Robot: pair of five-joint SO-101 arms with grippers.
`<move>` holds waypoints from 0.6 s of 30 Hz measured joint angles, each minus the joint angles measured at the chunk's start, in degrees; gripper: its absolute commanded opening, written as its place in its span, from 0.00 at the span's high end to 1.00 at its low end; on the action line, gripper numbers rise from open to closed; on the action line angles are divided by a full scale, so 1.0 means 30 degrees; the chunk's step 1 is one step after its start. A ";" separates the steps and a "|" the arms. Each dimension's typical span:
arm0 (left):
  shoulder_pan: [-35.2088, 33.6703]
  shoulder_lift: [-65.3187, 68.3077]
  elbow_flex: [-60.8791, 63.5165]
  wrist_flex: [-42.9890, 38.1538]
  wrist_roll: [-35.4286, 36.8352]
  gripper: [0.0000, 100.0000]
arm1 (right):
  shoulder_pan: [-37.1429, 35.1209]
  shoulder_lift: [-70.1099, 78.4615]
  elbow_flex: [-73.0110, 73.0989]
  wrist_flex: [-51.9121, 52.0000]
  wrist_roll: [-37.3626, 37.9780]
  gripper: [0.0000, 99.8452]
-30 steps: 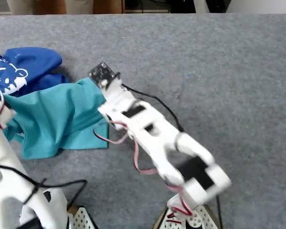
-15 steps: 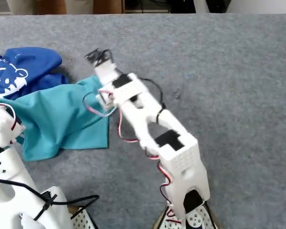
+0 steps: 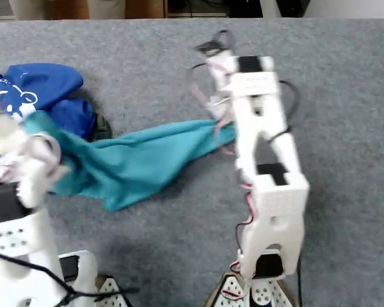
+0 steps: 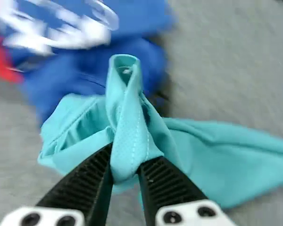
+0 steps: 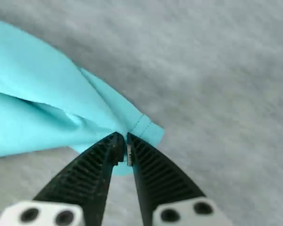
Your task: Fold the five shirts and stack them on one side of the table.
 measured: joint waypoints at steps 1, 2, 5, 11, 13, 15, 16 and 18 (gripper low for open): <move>0.1143 0.0000 0.0410 -0.0205 0.0264 0.98 | 0.0908 0.0000 -0.0147 0.0176 0.0879 1.00; 0.2256 0.0000 0.0703 -0.0527 0.0527 0.98 | 0.1788 0.0000 -0.0234 0.0234 0.1788 1.00; 0.4864 0.0000 0.1055 -0.1612 0.0791 0.98 | 0.4249 0.0000 -0.0527 0.0234 0.4190 1.00; 0.8029 0.0821 0.0908 -0.3282 0.0879 0.98 | 0.8205 0.0000 -0.1641 -0.0938 0.7062 0.99; 0.8586 0.1582 0.0381 -0.3458 0.0879 0.98 | 0.8821 0.0000 -0.1641 -0.1143 0.7590 0.98; 0.8879 0.2549 -0.0586 -0.3487 0.0879 0.98 | 0.8996 0.0000 -0.1641 -0.1143 0.8147 0.93; 0.8938 0.3018 -0.1114 -0.3487 0.0879 0.98 | 0.8996 0.0000 -0.1641 -0.1143 0.8234 0.89; 0.8967 0.3985 -0.2198 -0.3487 0.0908 0.98 | 0.9055 0.0000 -0.1993 -0.0762 0.8322 0.82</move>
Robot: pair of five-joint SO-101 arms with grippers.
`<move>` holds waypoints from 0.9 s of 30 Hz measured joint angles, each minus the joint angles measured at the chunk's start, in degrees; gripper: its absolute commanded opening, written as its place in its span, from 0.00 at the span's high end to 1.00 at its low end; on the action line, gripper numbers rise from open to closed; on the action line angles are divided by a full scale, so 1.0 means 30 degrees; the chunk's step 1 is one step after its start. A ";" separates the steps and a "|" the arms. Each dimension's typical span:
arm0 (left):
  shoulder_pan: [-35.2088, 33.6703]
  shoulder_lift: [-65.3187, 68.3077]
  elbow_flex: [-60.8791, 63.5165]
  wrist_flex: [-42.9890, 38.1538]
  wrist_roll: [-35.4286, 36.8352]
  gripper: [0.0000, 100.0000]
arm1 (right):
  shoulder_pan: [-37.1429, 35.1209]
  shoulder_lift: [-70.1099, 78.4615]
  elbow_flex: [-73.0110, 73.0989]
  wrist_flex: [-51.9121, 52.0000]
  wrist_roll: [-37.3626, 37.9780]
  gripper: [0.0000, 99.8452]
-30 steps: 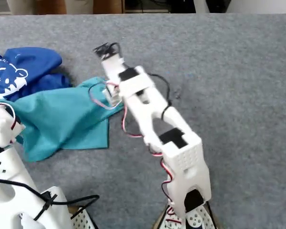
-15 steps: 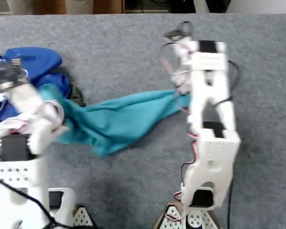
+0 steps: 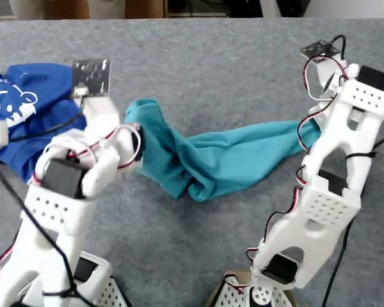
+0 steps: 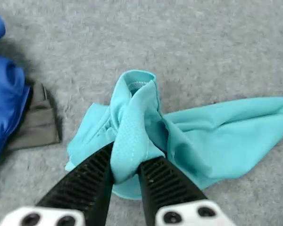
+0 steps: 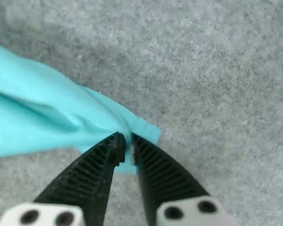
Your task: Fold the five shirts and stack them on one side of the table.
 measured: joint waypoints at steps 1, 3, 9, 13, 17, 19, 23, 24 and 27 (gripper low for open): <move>0.0000 0.0410 -0.0498 0.0000 0.0000 0.98 | 0.0059 0.0000 -0.0264 0.0322 0.0088 0.79; 0.0000 0.1172 -0.1465 0.0000 0.0000 0.98 | 0.0088 -0.0147 -0.0821 0.1084 0.0264 0.76; 0.1465 0.3458 -0.2872 -0.0059 0.0059 0.98 | -0.0029 -0.1729 -0.2110 0.3282 0.0821 0.76; 0.2930 0.5421 -0.3722 -0.0527 0.0088 0.89 | -0.1026 -0.2432 -0.2110 0.4015 0.0821 0.76; 0.3077 0.8967 -0.4894 -0.1934 0.1495 0.73 | -0.1436 -0.2549 -0.2110 0.4015 -0.0293 0.76; 0.3282 1.1106 -0.6066 -0.1582 0.2842 0.72 | -0.1407 -0.2549 -0.2110 0.4015 -0.0733 0.76; 0.3663 1.4183 -1.0227 0.1963 0.3956 0.72 | -0.1436 -0.2549 -0.2110 0.4015 -0.0908 0.76; 0.3604 1.4593 -1.1575 0.3165 0.3956 0.72 | -0.1436 -0.2549 -0.2110 0.4015 -0.0908 0.76; 0.2755 1.5267 -1.5648 0.6476 0.3077 0.72 | -0.1905 -0.2549 -0.2110 0.4015 -0.0967 0.76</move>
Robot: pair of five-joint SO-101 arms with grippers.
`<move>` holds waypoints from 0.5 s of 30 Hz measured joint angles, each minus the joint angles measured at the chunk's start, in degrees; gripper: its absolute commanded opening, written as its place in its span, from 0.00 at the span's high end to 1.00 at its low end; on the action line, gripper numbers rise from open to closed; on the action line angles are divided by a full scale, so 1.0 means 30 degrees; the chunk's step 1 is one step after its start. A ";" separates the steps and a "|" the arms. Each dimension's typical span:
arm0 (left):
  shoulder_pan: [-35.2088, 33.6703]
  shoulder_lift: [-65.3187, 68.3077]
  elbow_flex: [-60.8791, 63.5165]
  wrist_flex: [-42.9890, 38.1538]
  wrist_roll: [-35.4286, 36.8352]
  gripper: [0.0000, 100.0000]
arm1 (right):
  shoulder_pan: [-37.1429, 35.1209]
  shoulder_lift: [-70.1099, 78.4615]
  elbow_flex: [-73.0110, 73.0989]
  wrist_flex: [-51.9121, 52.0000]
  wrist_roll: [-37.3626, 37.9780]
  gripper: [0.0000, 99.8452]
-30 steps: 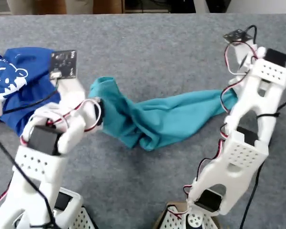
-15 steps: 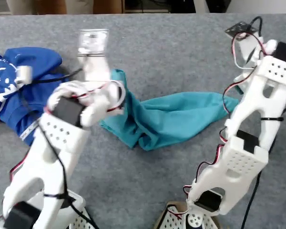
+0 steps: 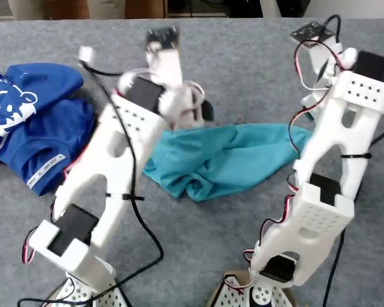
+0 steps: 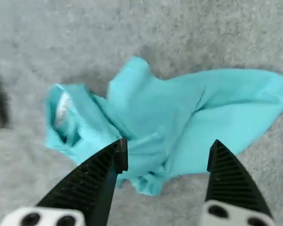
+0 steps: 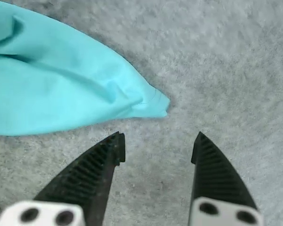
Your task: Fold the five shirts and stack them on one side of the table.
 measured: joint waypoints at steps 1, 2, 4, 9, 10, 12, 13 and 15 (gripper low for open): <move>-0.0498 0.0088 -0.1319 0.0938 -0.0410 0.72 | -0.0381 0.0000 0.0000 0.0000 0.0000 0.76; -0.1114 0.0147 -0.2579 0.1817 -0.0821 0.72 | -0.0821 0.0000 0.0000 0.0029 -0.0029 0.76; -0.2608 0.0147 -0.4689 0.3253 -0.1495 0.73 | -0.1963 -0.0352 0.0293 0.0059 -0.0117 0.76; -0.7502 -0.0410 -0.5158 0.4073 -0.2608 0.73 | -0.6330 -0.2139 0.3018 0.0059 -0.0117 0.76; -0.8674 -0.0850 -0.4571 0.4073 -0.2813 0.73 | -0.7355 -0.2520 0.3663 0.0059 -0.0117 0.76; -1.0901 -0.1817 -0.2901 0.4073 -0.3751 0.73 | -0.9465 -0.3165 0.4806 0.0059 -0.0117 0.76; -1.1839 -0.2286 -0.1963 0.4073 -0.4249 0.73 | -1.0491 -0.3487 0.5333 0.0059 -0.0059 0.76; -1.3568 -0.3370 0.0205 0.4073 -0.5158 0.73 | -1.2513 -0.3927 0.6388 0.0059 0.0615 0.76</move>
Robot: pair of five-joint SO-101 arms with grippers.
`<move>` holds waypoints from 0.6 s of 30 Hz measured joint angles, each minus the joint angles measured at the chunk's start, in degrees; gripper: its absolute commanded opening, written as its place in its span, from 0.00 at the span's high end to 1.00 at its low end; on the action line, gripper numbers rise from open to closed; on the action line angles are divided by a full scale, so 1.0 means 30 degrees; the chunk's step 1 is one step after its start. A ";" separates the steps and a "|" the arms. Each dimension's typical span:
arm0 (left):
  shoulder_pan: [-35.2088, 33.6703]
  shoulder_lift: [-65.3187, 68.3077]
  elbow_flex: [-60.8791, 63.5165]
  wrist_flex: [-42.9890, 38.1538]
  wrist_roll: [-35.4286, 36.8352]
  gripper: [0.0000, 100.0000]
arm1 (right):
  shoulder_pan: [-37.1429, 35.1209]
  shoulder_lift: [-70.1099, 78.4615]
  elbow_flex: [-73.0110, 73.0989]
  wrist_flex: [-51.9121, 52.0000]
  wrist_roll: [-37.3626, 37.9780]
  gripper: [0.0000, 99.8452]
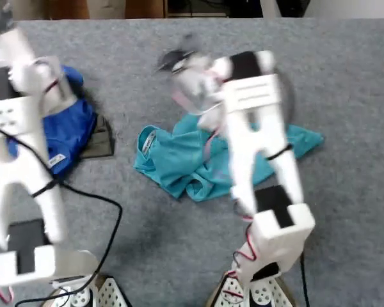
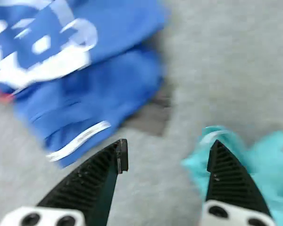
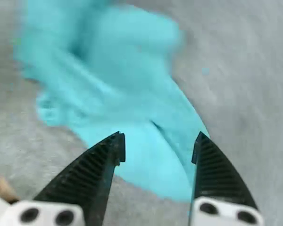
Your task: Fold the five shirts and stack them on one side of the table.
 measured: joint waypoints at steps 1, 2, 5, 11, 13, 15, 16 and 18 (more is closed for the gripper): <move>-0.0908 -0.0527 0.1084 0.0000 -0.0410 0.73 | -0.0908 -0.0029 0.0527 0.0000 0.0264 0.76; -0.1817 -0.1026 0.2198 0.0000 -0.0733 0.73 | -0.1788 -0.0059 0.1026 -0.0059 0.0410 0.76; -0.4425 -0.2432 0.5011 -0.0117 -0.1495 0.73 | -0.3604 0.0117 0.2403 -0.1377 0.0527 0.76; -0.7912 -0.4864 0.9348 -0.2256 -0.1670 0.73 | -0.4073 0.3604 0.3106 -0.5685 0.0205 0.93; -0.8352 -0.5509 1.0462 -0.2872 -0.1670 0.73 | -0.3956 0.5070 0.2579 -0.6066 -0.0205 0.99; -0.8586 -0.6037 1.1458 -0.3311 -0.1670 0.73 | -0.3575 0.6330 0.1436 -0.5890 -0.0645 1.00; -0.8615 -0.6271 1.1868 -0.3399 -0.1670 0.73 | -0.3370 0.6799 0.0674 -0.5363 -0.0821 1.00; -0.8615 -0.6623 1.2571 -0.3516 -0.1670 0.73 | -0.3136 0.7502 -0.1143 -0.4015 -0.1055 1.00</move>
